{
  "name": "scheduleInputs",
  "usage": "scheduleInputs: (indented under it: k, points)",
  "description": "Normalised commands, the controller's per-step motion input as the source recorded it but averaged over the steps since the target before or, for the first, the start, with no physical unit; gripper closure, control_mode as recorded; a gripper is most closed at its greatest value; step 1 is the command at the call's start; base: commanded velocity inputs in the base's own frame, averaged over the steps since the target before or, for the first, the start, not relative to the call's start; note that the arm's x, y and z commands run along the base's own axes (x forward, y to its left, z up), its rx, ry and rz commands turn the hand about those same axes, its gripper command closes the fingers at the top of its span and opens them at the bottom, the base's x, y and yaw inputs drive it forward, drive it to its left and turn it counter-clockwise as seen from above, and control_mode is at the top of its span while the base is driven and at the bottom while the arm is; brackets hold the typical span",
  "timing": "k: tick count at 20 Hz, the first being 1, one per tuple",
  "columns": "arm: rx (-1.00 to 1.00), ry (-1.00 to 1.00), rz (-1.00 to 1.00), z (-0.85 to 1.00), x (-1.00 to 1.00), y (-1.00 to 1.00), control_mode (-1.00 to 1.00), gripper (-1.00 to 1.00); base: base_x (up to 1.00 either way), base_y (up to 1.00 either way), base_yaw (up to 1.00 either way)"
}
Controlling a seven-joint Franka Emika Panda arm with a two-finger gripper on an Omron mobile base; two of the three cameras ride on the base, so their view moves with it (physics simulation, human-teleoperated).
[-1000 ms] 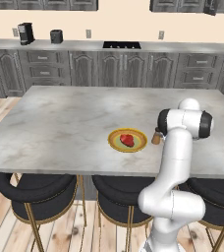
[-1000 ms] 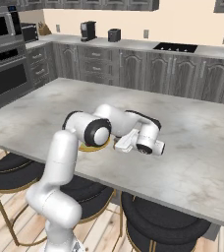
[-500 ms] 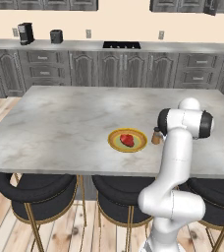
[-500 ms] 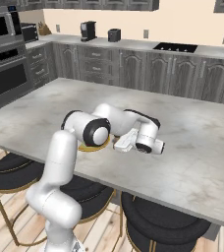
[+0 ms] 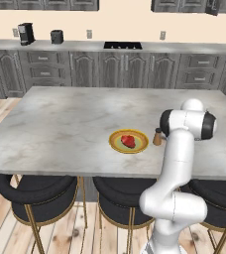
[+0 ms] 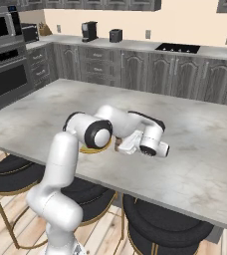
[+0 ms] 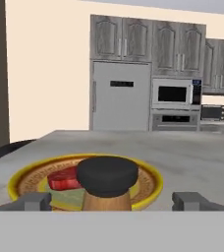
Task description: Retrieve the shaker from the cabinet and place it next the steak on a plate on the dining table.
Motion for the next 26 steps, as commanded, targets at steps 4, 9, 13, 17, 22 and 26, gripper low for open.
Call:
scheduleInputs:
  k: [4, 9, 13, 17, 22, 26]
  points:
    - [0.0, 0.0, -0.03, 0.03, -0.23, -0.24, -1.0, -1.0, 0.0, 0.0, 0.0]
    - [0.07, -0.1, -0.02, 0.35, -0.52, -0.07, -1.0, -1.0, 0.0, 0.0, 0.0]
    - [0.13, -0.17, -0.03, 0.76, -0.92, 0.0, -1.0, -1.0, 0.0, 0.0, 0.0]
    - [-0.01, -0.02, -0.07, 0.95, -0.98, 0.15, -1.0, -1.0, 0.0, 0.0, 0.0]
    - [-0.1, 0.08, -0.13, 0.98, -0.97, 0.23, -1.0, -1.0, 0.0, 0.0, 0.0]
    - [-0.11, 0.04, -0.16, 1.0, -0.99, 0.0, -1.0, -1.0, 0.0, 0.0, 0.0]
